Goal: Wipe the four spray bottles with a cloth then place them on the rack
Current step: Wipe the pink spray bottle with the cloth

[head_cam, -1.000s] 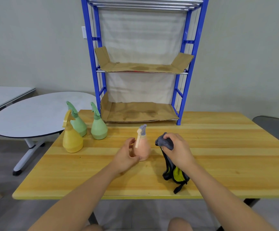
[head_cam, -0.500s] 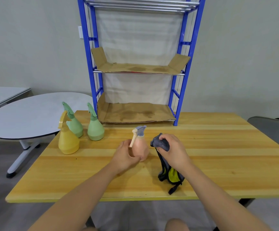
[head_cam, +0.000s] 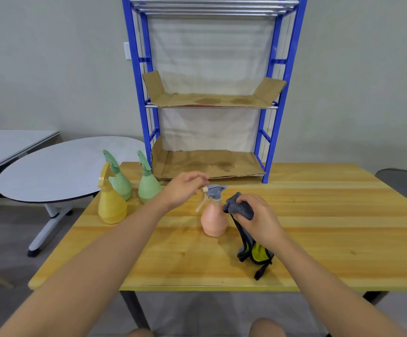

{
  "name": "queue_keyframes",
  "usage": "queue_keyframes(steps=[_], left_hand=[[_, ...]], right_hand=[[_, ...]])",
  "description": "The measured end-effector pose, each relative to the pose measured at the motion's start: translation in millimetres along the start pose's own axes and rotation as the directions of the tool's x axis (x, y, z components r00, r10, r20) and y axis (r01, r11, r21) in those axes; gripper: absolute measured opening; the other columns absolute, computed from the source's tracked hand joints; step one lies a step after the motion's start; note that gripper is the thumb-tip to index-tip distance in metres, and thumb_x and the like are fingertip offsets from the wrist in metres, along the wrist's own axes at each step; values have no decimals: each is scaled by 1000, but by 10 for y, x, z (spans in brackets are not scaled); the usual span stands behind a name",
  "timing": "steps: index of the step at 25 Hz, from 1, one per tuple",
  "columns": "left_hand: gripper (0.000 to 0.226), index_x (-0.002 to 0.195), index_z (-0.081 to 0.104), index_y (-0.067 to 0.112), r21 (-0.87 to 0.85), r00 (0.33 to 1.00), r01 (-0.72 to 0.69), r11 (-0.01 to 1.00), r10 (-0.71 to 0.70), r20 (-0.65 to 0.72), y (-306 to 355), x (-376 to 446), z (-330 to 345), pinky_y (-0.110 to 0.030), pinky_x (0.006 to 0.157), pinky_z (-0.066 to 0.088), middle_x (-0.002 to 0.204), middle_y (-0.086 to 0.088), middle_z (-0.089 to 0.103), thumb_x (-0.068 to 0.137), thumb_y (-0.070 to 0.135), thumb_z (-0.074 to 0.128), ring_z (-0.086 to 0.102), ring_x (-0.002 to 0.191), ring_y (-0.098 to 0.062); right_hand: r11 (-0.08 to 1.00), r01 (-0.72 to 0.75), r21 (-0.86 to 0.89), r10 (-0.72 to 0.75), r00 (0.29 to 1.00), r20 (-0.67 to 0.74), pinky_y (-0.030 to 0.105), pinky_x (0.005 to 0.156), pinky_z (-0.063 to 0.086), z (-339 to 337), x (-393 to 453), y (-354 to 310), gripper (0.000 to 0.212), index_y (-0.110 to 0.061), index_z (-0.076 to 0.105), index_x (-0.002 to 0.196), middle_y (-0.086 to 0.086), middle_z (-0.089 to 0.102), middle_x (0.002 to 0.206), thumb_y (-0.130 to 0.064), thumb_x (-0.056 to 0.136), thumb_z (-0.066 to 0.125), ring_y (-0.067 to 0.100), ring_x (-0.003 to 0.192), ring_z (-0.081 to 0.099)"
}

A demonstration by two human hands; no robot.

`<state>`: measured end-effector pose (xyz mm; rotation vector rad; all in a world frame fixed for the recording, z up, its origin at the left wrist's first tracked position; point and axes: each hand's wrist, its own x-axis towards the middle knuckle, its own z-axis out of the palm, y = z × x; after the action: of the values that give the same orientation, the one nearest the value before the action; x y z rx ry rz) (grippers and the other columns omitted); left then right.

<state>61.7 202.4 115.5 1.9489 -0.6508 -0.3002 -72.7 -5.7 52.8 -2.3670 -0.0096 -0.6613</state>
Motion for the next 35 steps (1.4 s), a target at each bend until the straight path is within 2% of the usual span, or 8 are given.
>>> queue_keyframes(steps=[3,6,14,18,23,28,32,35], left_hand=[[38,98,78,16,453,985,-51,890,-30,169,347,240,154,-37,79,57,96,-5,77,91,49,61,70,89,-20],[29,88,77,5,659,967,-59,750,-122,225,394,374,259,-31,62,49,80,-8,77,86,33,70,68,74,-22],[13,87,77,9,697,961,-92,711,-118,248,422,391,219,-29,62,46,82,-7,78,81,21,73,60,66,-14],[15,84,78,9,669,969,-92,738,-87,230,378,374,201,-29,61,46,79,-7,77,80,23,75,60,65,-15],[20,85,76,7,694,972,-116,711,-61,225,377,400,229,-29,60,43,73,-7,71,82,27,74,55,67,-18],[20,91,74,5,704,959,-120,700,-101,264,415,414,228,-28,61,45,85,-8,78,84,23,75,61,70,-16],[17,93,74,10,727,947,-175,664,-88,308,434,431,220,-27,57,43,84,-4,74,83,24,76,59,70,-16],[18,95,74,19,711,921,-249,657,-67,384,409,450,156,-29,61,43,90,-3,71,82,30,79,58,74,-18]], right_hand=[[994,107,12,-107,994,0,10,78,40,55,-22,2,31,-21,64,108,-10,59,103,-9,81,75,1,94,56],[980,197,-16,-196,980,20,13,77,41,109,-16,-16,32,-19,63,106,-11,58,102,-4,80,73,2,93,56],[849,415,-327,-406,909,97,35,82,52,441,-16,34,44,-18,62,112,2,60,117,-2,74,76,24,99,58],[690,619,-375,-456,774,439,35,74,53,584,-196,6,42,-23,60,108,-1,59,113,-8,71,74,21,95,55],[717,492,-493,-451,868,210,34,81,49,510,119,-183,42,-16,58,110,4,58,112,-2,70,62,25,99,52],[573,712,-406,-459,689,560,40,79,54,772,-235,-47,41,-18,51,107,4,58,106,-8,72,71,26,102,52],[648,597,-473,-539,798,270,35,83,50,472,97,-113,38,-14,61,111,6,59,116,0,76,66,26,106,53],[498,764,-411,-639,643,422,33,82,50,438,-68,39,30,-18,60,112,3,58,119,-4,86,58,23,108,51]])
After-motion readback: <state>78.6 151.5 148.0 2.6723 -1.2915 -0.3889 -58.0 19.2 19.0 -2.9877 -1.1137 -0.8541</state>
